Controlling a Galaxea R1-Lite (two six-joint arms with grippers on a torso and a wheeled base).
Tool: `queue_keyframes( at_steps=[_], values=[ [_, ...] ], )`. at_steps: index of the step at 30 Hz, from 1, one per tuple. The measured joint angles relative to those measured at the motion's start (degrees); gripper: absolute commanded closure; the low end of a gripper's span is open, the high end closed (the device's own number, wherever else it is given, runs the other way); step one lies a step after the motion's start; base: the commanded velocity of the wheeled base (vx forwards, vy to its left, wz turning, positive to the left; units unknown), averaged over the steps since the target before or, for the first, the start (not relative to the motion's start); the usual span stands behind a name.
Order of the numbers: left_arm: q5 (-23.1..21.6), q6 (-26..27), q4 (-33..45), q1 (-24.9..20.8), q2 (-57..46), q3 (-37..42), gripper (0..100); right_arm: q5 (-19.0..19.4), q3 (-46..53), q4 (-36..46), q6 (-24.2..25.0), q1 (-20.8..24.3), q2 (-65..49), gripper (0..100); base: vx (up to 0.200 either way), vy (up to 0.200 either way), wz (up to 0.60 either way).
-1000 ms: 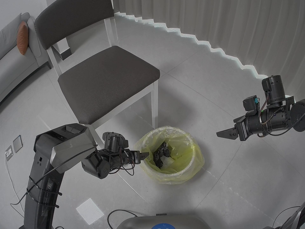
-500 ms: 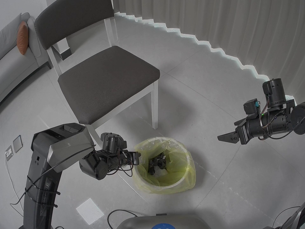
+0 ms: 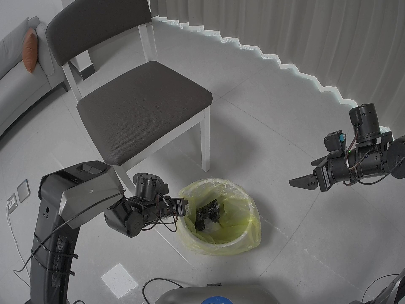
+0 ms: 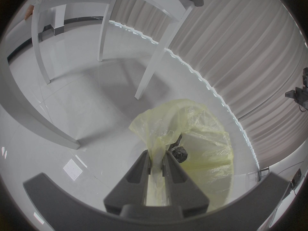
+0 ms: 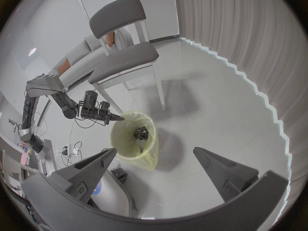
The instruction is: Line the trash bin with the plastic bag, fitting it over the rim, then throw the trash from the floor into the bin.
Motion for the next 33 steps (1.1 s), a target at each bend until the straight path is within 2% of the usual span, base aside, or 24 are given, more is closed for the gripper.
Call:
queue_keyframes(
  at_steps=[14, 22, 33],
  values=[
    [-0.04, -0.4, -0.05, 1.4, -1.19, 1.68, 0, -0.2, -0.41, 0.05, -0.4, 0.2, -0.91, 0, 0.0, 0.0, 0.0],
    [-0.99, -1.07, -6.99, 1.57, -1.05, 3.52, 0, -0.28, -0.52, 0.07, -0.62, 0.41, -1.13, 0, 0.0, 0.0, 0.0],
    [-0.99, -1.5, -7.45, 2.97, -0.23, 3.5, 0, -0.33, -0.61, 0.18, -0.66, 0.55, -1.72, 0, 0.0, 0.0, 0.0]
  ],
)
